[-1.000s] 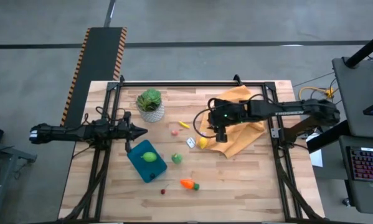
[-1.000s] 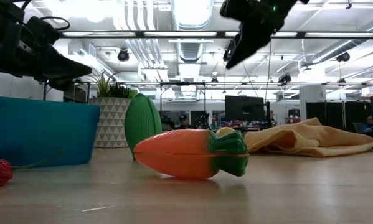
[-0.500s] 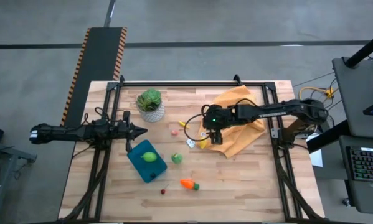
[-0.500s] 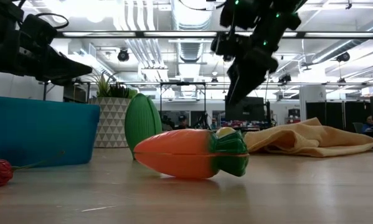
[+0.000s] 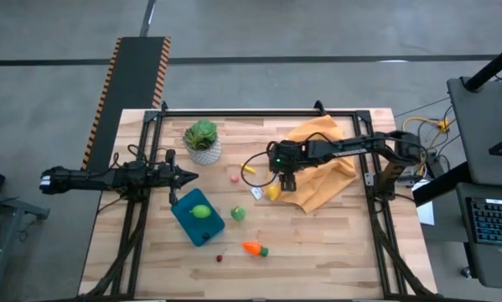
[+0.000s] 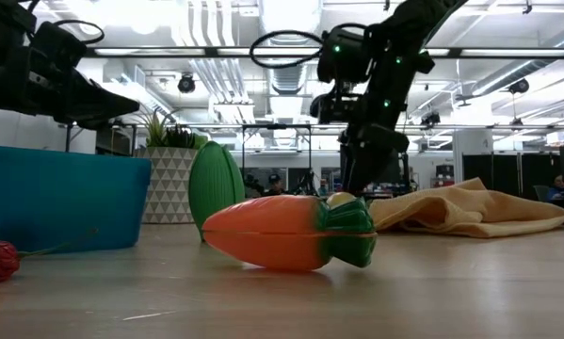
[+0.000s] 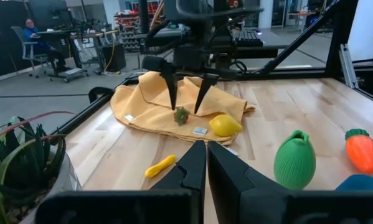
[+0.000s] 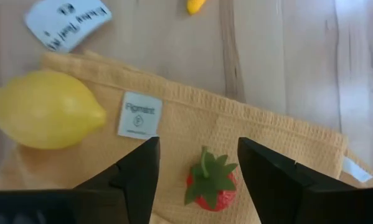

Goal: Pick and placing Produce into tupperware
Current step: Put the red strawberry into the blue bin

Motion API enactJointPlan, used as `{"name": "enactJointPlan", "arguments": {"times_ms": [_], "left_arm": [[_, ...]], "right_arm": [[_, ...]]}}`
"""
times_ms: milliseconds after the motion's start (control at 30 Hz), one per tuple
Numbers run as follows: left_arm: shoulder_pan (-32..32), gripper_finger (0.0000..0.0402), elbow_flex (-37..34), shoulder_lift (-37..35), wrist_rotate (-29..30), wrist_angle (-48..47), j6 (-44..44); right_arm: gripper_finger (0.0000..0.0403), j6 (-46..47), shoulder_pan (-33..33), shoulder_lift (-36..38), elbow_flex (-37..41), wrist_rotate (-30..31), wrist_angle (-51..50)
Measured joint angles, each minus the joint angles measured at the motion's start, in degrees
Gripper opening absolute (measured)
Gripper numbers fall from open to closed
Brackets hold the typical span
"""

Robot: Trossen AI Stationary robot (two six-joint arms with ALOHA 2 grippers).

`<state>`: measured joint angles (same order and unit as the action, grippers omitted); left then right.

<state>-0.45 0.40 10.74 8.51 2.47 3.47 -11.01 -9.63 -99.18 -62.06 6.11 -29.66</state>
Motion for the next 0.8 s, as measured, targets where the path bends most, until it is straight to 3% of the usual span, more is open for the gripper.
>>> {"name": "enactJointPlan", "arguments": {"times_ms": [467, 800], "left_arm": [[0.0, 0.0, 0.0, 0.0, 0.0, 0.0, 0.0], [0.0, 0.0, 0.0, 0.0, 0.0, 0.0, -0.1]], "right_arm": [[0.02, -1.2, -0.9, -0.5, 1.0, -0.6, 0.6], [0.02, 0.1, -0.9, -0.5, 4.7, -0.1, 6.4]]}}
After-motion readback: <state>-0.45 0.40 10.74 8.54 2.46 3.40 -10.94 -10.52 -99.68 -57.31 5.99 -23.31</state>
